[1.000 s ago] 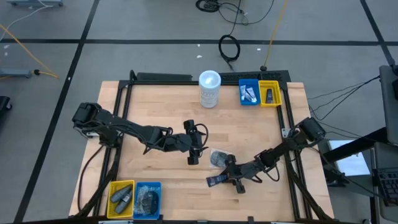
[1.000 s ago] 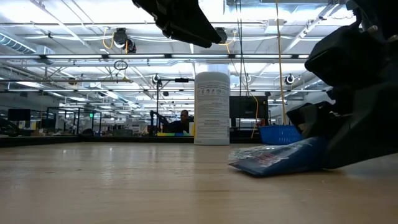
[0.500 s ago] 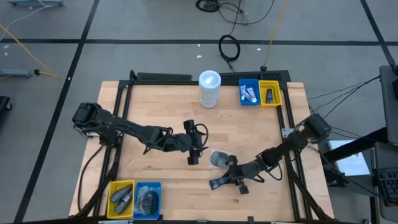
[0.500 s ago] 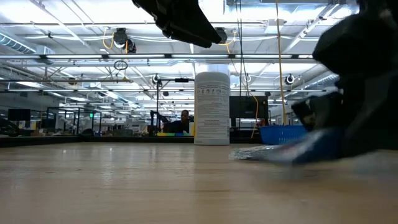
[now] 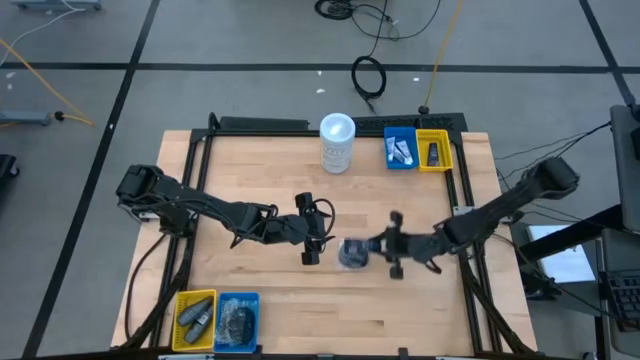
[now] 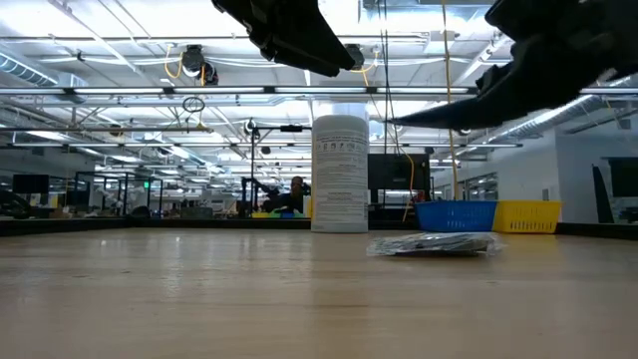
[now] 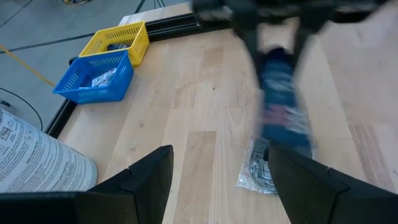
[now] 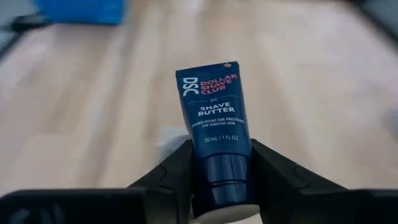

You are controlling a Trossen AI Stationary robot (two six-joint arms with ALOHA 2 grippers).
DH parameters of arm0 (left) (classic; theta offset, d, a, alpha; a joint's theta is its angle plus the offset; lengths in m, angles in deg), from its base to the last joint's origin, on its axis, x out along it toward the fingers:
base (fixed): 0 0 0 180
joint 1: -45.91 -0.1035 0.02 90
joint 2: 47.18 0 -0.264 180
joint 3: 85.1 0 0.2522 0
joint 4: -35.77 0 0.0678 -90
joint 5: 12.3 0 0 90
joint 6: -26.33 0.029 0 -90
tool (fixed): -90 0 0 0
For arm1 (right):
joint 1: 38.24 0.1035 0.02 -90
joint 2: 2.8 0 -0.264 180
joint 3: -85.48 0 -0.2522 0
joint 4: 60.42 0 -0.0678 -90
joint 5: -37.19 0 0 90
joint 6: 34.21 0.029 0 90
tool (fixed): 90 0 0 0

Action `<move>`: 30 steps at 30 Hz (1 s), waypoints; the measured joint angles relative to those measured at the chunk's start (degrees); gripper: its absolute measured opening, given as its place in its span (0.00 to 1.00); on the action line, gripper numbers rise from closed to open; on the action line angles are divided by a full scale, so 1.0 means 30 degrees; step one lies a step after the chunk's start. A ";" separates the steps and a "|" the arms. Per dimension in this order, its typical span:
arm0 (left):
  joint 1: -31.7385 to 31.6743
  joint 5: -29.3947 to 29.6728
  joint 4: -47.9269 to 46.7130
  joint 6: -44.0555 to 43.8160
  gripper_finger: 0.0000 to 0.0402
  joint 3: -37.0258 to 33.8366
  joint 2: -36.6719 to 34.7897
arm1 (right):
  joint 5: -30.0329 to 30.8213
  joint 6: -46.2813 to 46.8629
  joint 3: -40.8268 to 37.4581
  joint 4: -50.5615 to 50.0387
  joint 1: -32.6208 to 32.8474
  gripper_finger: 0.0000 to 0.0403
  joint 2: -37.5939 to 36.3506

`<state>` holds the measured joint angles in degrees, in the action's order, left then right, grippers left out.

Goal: Pick & Place Travel size toiletries
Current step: Put the blue shave cream into the top yellow bin

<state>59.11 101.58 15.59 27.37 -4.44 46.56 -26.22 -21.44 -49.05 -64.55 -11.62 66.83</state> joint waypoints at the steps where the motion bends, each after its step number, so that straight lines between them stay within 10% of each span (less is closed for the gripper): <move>1: 0.0006 0.0000 -0.0006 -0.0002 0.64 0.0000 0.0000 | 0.0566 0.0004 -0.0003 -0.0791 -0.0246 0.29 -0.0735; 16: -0.0002 0.0000 0.0038 -0.0065 0.64 0.0000 0.0000 | 0.8256 0.4438 -0.0005 -1.0946 -0.6028 0.29 -0.8036; 30: -0.0002 0.0000 0.0067 -0.0080 0.64 0.0000 0.0000 | 0.8616 0.6525 0.0000 -1.4361 -1.3532 0.29 -0.8124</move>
<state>59.10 101.58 15.79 27.13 -4.44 46.56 -0.38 -1.87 -49.05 -107.63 -52.22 42.45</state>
